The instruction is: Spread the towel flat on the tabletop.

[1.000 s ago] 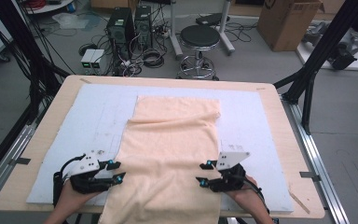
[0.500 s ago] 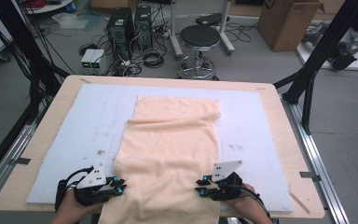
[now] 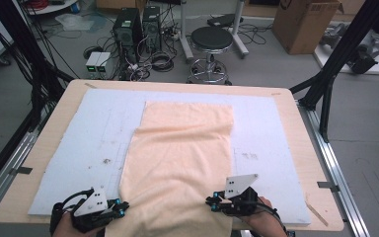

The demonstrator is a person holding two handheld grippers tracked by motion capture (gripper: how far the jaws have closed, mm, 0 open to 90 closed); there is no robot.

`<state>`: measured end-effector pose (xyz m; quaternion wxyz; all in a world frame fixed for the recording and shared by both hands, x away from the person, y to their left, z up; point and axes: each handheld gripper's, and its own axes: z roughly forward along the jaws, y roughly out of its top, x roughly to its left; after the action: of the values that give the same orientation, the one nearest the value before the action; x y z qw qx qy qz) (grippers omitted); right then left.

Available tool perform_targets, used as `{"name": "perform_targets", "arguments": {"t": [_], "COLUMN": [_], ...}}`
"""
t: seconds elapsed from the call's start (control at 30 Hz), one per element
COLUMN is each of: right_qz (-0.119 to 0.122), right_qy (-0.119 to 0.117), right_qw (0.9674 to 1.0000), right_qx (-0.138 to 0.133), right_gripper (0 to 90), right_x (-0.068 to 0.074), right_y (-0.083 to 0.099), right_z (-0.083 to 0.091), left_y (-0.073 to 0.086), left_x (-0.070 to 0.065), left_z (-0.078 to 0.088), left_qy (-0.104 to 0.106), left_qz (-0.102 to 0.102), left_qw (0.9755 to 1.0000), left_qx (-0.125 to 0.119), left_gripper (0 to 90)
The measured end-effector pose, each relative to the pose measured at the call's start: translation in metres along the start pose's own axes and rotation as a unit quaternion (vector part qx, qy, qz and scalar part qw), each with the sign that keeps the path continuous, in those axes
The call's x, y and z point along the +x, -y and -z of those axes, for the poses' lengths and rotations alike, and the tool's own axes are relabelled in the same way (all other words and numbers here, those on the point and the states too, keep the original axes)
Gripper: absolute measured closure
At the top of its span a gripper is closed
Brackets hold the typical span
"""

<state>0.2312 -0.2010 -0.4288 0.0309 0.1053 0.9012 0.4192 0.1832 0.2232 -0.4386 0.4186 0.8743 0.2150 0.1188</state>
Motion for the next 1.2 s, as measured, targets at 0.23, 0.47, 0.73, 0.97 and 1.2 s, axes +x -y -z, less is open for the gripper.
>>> {"name": "perform_targets", "arguments": {"t": [0.23,0.47,0.73,0.97,1.2], "right_qz": [0.008,-0.008,-0.028,-0.044,-0.015], "right_qy": [-0.016,-0.037,0.029,0.034,-0.044], "right_qw": [0.9998,0.9992,0.9989,0.9984,0.9987], "right_qx": [0.006,-0.014,-0.026,-0.015,-0.022], "right_gripper": [84.2,72.4,56.7,50.4,46.2], "right_x": [0.019,0.031,-0.003,-0.040,-0.022], "right_y": [0.001,0.008,-0.003,-0.005,-0.017], "right_z": [0.003,0.013,0.021,0.007,-0.020], "left_y": [0.005,0.001,-0.024,-0.034,-0.019], "left_x": [-0.018,-0.025,0.019,0.055,0.066], "left_z": [0.012,0.015,-0.001,-0.028,-0.032], "left_qy": [0.019,0.041,-0.001,-0.031,-0.033], "left_qz": [-0.001,-0.005,0.018,0.035,0.052], "left_qw": [0.9998,0.9991,0.9978,0.9978,0.9981], "left_qx": [0.003,-0.013,-0.064,-0.047,-0.004], "left_gripper": [85.6,72.4,55.0,51.1,53.4]}}
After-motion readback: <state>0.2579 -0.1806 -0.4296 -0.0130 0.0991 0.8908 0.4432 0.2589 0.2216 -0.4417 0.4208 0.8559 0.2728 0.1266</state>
